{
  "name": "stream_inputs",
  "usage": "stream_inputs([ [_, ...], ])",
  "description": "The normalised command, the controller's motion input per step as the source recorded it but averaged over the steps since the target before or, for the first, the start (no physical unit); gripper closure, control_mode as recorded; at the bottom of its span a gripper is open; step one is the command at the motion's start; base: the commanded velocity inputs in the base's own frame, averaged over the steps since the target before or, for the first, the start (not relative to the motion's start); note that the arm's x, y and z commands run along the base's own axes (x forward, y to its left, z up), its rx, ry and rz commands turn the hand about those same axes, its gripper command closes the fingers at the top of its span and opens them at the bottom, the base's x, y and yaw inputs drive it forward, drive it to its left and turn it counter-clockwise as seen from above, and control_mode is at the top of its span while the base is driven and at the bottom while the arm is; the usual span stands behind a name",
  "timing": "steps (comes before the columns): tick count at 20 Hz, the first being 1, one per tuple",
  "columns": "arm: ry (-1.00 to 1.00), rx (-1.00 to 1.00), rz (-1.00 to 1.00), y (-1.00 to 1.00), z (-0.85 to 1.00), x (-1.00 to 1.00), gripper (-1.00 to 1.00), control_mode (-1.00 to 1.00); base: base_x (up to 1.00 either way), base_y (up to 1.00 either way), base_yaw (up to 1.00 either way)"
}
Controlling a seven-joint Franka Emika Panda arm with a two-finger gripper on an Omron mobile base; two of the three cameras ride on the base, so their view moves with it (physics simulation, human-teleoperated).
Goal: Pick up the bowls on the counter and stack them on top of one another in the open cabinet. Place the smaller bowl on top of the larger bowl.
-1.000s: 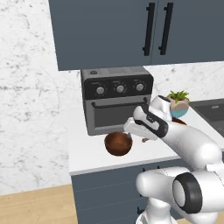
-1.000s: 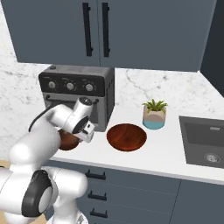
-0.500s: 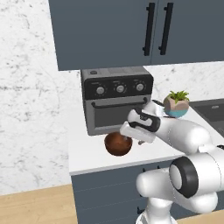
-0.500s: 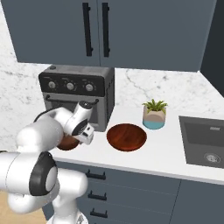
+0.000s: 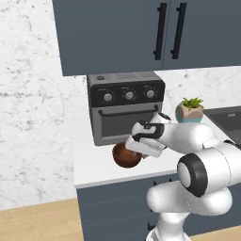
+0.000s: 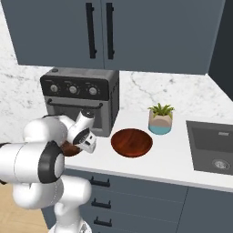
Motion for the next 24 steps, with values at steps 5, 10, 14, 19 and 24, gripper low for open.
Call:
stream_inputs([
  [5, 0.0, -0.02, 0.0, 0.04, -0.43, 0.19, 1.0, -1.0, 0.0, 0.0, 0.0],
  [10, 0.0, 0.0, -0.01, 0.0, 0.08, -0.14, 1.0, -1.0, 0.0, 0.0, 0.0],
  [14, 0.0, 0.03, -0.14, -0.19, 0.69, -0.42, 1.0, -1.0, 0.0, 0.0, 0.0],
  [19, 0.02, 0.0, -0.19, -0.49, 0.71, -0.32, 1.0, -1.0, 0.0, 0.0, 0.0],
  [24, 0.07, -0.03, -0.23, -0.62, 0.59, -0.12, 1.0, -1.0, 0.0, 0.0, 0.0],
])
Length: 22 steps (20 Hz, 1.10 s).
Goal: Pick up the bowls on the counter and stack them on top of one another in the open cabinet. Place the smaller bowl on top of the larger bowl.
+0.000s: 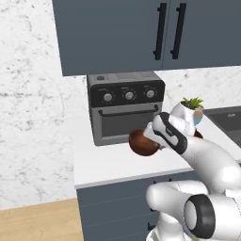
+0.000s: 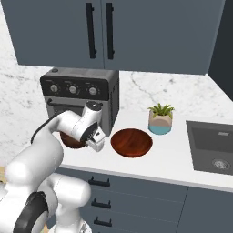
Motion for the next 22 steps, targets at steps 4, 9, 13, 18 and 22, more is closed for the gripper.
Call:
stream_inputs([
  [4, 0.07, -0.11, -0.25, -0.64, 0.39, 0.0, 1.0, -1.0, 0.0, 0.0, 0.0],
  [9, 0.09, -0.11, -0.25, -0.73, 0.32, 0.0, 1.0, -1.0, 0.0, 0.0, 0.0],
  [13, 0.03, -0.01, -0.21, -0.9, 0.09, 0.0, 1.0, -1.0, 0.0, 0.0, 0.0],
  [18, 0.0, 0.0, -0.11, -0.69, 0.0, 0.14, 1.0, -1.0, 0.0, 0.0, 0.0],
  [22, 0.01, 0.0, -0.05, -0.52, 0.0, 0.48, 1.0, -1.0, 0.0, 0.0, 0.0],
])
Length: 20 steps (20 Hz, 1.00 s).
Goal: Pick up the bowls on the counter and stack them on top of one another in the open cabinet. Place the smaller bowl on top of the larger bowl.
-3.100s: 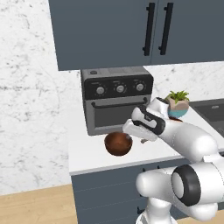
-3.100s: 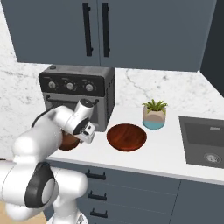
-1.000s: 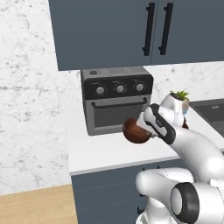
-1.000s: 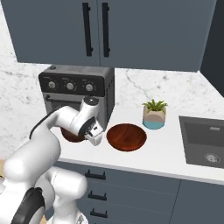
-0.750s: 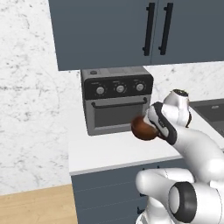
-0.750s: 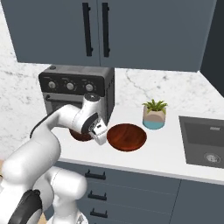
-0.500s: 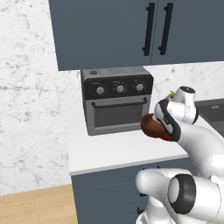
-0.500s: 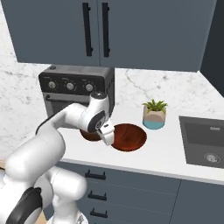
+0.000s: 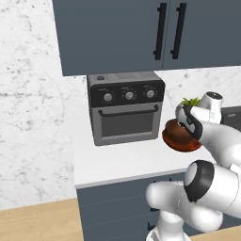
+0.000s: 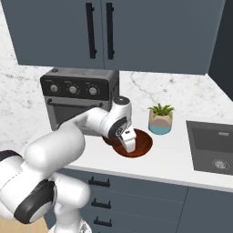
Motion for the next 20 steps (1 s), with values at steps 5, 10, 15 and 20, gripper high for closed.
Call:
stream_inputs([
  [5, 0.0, 0.0, 0.0, -0.45, -0.01, 0.43, 1.0, -1.0, 0.0, 0.0, 0.0],
  [10, 0.0, 0.0, 0.0, -0.23, -0.16, 0.36, 1.0, -1.0, 0.0, 0.0, 0.0],
  [15, 0.0, 0.0, 0.0, 0.0, -0.41, 0.25, 1.0, -1.0, 0.0, 0.0, 0.0],
  [20, 0.0, 0.0, 0.0, -0.16, -0.27, 0.28, 1.0, -1.0, 0.0, 0.0, 0.0],
])
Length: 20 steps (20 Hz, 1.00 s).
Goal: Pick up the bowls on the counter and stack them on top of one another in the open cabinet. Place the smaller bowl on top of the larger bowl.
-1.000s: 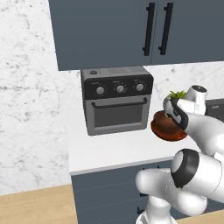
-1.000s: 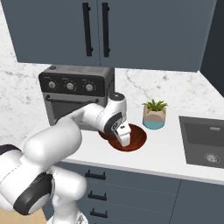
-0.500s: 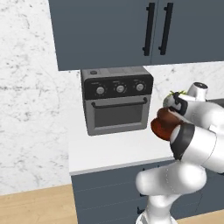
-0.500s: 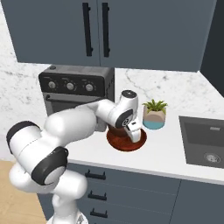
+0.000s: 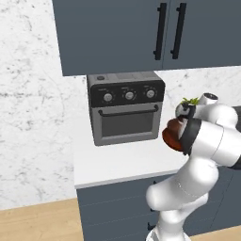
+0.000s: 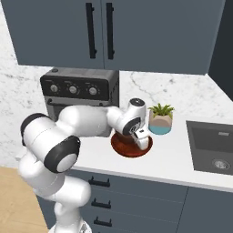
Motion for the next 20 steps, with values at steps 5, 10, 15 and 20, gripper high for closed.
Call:
stream_inputs([
  [5, 0.0, 0.0, 0.0, -0.44, -0.18, 0.12, 1.0, -1.0, 0.0, 0.0, 0.0],
  [10, 0.0, -0.01, 0.0, -0.05, -0.21, 0.15, 1.0, -1.0, 0.0, 0.0, 0.0],
  [15, 0.0, -0.03, 0.0, 0.03, -0.28, 0.19, 1.0, -1.0, 0.0, 0.0, 0.0],
  [20, 0.0, -0.01, 0.0, 0.04, -0.12, 0.04, -1.0, -1.0, 0.0, 0.0, 0.0],
])
